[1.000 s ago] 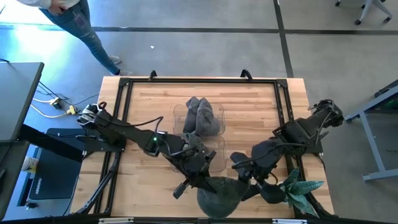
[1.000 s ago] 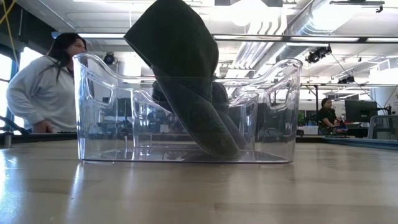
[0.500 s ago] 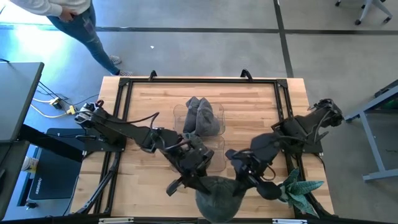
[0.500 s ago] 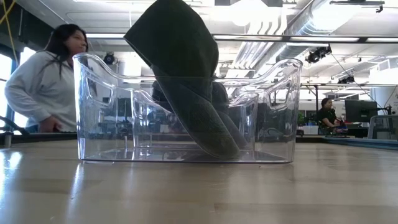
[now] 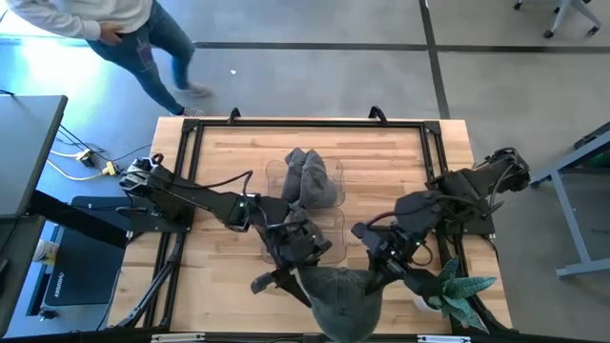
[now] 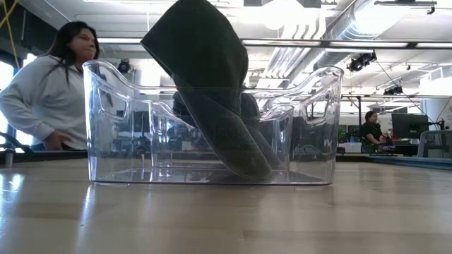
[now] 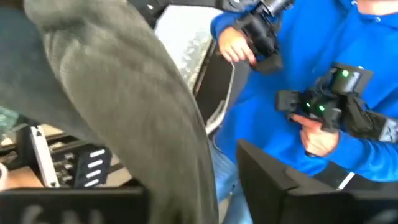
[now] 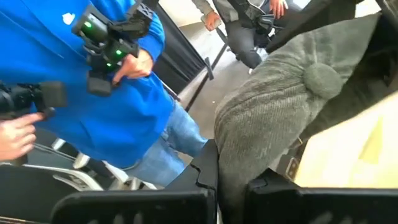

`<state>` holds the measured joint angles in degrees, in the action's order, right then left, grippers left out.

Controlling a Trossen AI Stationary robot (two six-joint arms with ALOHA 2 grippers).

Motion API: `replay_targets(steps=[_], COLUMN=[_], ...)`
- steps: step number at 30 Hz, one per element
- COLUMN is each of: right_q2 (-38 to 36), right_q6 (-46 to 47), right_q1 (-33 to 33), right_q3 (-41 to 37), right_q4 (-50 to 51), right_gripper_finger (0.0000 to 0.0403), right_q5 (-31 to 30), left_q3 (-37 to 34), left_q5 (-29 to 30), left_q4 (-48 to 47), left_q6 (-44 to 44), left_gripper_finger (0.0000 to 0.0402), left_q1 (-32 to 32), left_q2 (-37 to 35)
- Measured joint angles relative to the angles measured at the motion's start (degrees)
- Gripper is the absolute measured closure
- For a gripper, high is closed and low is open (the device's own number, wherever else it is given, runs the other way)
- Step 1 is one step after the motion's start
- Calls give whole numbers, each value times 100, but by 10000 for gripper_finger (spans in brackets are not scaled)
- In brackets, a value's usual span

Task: Pick & Place hat
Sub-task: Put the black cap into the bottom transparent bin

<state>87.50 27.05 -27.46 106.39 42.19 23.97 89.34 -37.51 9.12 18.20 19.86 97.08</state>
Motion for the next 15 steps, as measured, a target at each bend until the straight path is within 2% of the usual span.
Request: replay_targets(steps=[4,7,10,13,15], right_q2=[-84,-94,-94,-94,-94], right_q6=[141,219,455,330,264], right_q1=[-62,-132,-190,-184,-139], right_q3=[0,0,-2,-2,-2], right_q4=[-8,-137,-411,-616,-615], right_gripper_finger=[399,398,400,399,400], right_q5=[86,324,592,531,515], left_q3=[0,0,2,2,2], left_q5=[-325,-355,-355,-327,-253], left_q4=[56,146,216,214,302], left_q6=[6,7,-26,-264,-124], left_gripper_finger=[343,386,396,393,392], left_q1=[-9,-9,-9,-4,-6], left_q2=[-1,-2,-2,-2,-2])
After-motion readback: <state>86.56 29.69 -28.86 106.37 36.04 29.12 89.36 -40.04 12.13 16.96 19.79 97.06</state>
